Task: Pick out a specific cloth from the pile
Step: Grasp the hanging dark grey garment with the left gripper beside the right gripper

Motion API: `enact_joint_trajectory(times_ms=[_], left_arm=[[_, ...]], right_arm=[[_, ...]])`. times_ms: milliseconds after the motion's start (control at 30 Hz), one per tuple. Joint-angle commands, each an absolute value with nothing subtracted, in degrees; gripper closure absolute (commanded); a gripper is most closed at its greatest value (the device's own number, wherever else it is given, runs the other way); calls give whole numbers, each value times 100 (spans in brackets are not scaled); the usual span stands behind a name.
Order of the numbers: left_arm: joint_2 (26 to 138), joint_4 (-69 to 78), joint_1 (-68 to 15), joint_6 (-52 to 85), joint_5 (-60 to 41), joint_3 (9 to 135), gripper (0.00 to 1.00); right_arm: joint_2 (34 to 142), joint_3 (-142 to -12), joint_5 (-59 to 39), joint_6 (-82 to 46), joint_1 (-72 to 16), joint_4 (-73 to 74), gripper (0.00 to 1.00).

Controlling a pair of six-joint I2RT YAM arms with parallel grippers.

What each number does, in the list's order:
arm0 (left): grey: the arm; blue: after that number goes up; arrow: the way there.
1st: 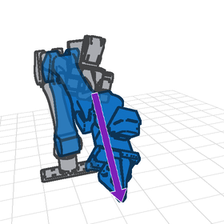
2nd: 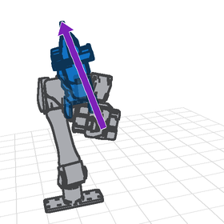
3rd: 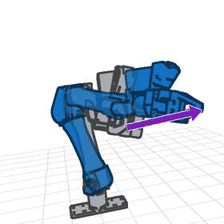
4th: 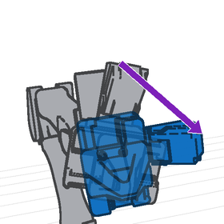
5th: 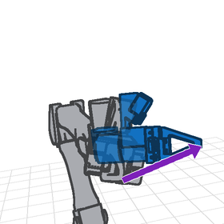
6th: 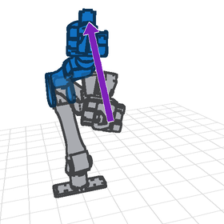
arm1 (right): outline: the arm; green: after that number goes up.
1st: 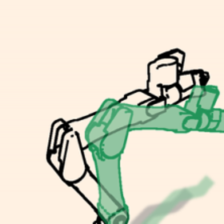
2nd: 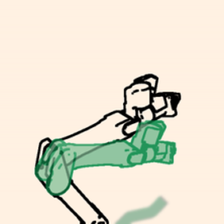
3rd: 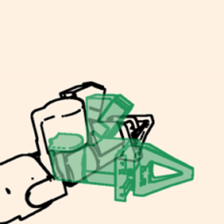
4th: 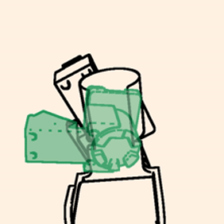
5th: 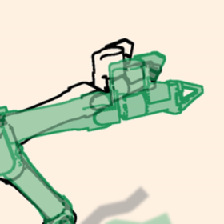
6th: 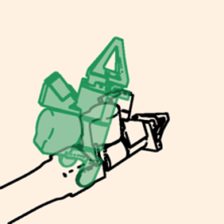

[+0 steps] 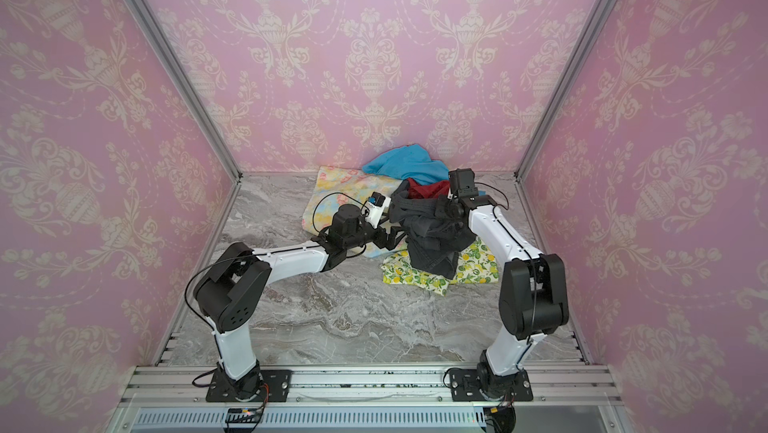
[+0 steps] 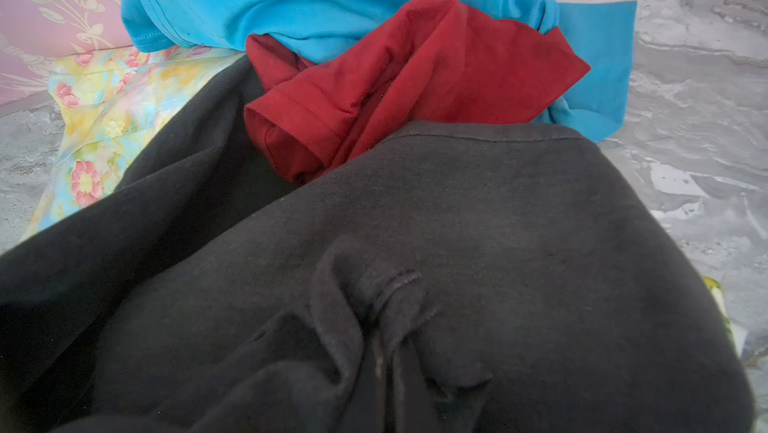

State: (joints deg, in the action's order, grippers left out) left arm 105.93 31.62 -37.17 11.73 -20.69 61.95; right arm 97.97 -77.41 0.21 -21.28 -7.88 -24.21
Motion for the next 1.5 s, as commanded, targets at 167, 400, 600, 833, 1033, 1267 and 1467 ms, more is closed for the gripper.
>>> enact_joint_trajectory(times_ms=[167,400,600,833,1033,1267,1467], left_arm=[[9567,3030,-3547,1421,-1901,5406,3],[9991,2691,-3480,1626,-2093,6112,2],[10910,3353,-3472,2337,-2557,6632,1],[11614,3256,-3497,2389,-2661,7172,1],[11857,2887,-3607,2142,-2794,7403,1],[11960,2742,-3700,2176,-3252,7436,1],[11874,2607,-3736,1962,-3509,7210,1]], right_arm=[[10166,-7518,-241,-2347,-738,-2178,100],[10153,-7194,-277,-2329,-738,-2073,84],[10125,-7095,-448,-2353,-738,-1965,37],[10227,-7071,-618,-2430,-738,-1778,21],[10331,-7066,-729,-2512,-738,-1654,17],[10501,-7088,-817,-2614,-738,-1542,16],[10598,-7093,-870,-2680,-738,-1487,16]])
